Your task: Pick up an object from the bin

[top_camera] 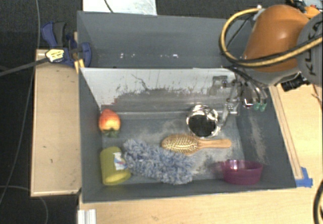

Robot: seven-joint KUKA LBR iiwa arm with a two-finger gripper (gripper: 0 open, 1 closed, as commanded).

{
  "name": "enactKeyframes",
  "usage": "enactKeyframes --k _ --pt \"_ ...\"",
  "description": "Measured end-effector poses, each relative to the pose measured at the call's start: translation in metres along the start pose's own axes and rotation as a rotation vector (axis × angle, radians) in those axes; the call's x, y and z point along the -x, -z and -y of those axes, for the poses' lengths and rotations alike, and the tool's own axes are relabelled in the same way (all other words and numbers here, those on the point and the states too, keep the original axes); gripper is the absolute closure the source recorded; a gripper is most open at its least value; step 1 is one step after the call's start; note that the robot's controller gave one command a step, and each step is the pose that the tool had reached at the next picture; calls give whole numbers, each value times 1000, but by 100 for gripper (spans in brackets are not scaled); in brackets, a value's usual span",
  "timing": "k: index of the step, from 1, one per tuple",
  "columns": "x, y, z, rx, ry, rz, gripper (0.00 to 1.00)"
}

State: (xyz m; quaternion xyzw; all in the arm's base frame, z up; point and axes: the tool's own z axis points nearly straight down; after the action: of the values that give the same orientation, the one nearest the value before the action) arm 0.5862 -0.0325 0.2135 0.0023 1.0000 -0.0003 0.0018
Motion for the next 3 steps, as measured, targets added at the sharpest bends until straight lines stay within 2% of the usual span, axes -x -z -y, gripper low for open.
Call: enactKeyframes --k 1,2,3 --pt "0 0 0 0 0 0 0" --pt "2 0 10 2 12 4 0" --pt "-27 -25 53 0 417 6 0"
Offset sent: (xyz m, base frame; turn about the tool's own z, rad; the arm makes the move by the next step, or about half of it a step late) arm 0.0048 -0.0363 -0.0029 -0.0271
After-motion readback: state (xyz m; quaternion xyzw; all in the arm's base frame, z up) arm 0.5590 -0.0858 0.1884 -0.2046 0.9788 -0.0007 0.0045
